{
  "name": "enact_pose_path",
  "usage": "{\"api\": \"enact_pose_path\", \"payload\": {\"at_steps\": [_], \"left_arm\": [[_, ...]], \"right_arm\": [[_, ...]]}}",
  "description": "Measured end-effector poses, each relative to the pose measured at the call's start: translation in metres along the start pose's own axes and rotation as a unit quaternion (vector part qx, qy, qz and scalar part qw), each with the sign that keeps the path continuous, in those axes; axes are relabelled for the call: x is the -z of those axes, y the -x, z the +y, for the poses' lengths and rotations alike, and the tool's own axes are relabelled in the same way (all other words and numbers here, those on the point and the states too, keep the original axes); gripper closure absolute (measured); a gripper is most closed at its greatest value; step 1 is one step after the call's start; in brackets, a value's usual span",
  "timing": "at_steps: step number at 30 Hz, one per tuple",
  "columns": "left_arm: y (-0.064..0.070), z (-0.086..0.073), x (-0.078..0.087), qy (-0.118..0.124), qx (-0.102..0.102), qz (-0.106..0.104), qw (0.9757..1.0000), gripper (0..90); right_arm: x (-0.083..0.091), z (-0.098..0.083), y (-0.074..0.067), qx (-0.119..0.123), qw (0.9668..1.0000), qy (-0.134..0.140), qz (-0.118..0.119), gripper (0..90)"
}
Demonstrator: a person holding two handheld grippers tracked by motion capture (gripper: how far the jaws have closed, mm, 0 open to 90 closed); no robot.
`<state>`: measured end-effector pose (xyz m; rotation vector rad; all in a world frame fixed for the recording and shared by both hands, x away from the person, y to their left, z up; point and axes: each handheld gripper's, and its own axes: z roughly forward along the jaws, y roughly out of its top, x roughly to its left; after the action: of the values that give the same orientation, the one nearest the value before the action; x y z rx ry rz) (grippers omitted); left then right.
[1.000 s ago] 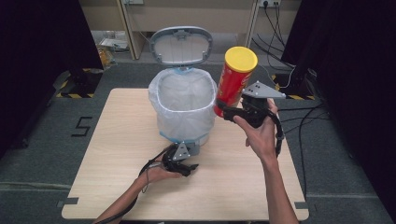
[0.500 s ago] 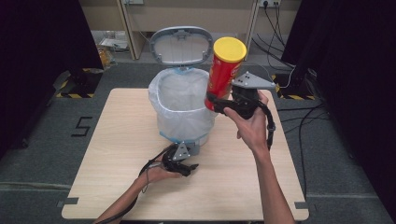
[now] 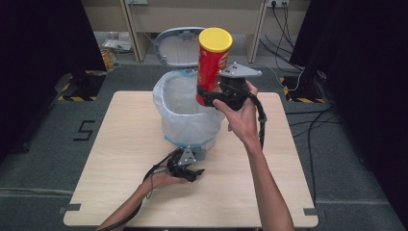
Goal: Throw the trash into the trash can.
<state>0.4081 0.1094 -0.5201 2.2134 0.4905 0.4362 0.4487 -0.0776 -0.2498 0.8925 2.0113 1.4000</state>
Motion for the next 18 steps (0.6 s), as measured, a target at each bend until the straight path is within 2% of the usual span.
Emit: {"api": "enact_pose_path", "payload": {"at_steps": [9,18], "left_arm": [[0.0,0.0,0.0,-0.001,0.0,-0.001,1.0,25.9],[0.0,0.0,0.0,-0.001,0.0,-0.001,1.0,26.0]], "right_arm": [[-0.024,0.004,-0.003,0.002,0.9998,-0.017,0.002,24.7],[-0.04,0.004,-0.006,0.001,0.9995,-0.031,0.006,24.7]]}}
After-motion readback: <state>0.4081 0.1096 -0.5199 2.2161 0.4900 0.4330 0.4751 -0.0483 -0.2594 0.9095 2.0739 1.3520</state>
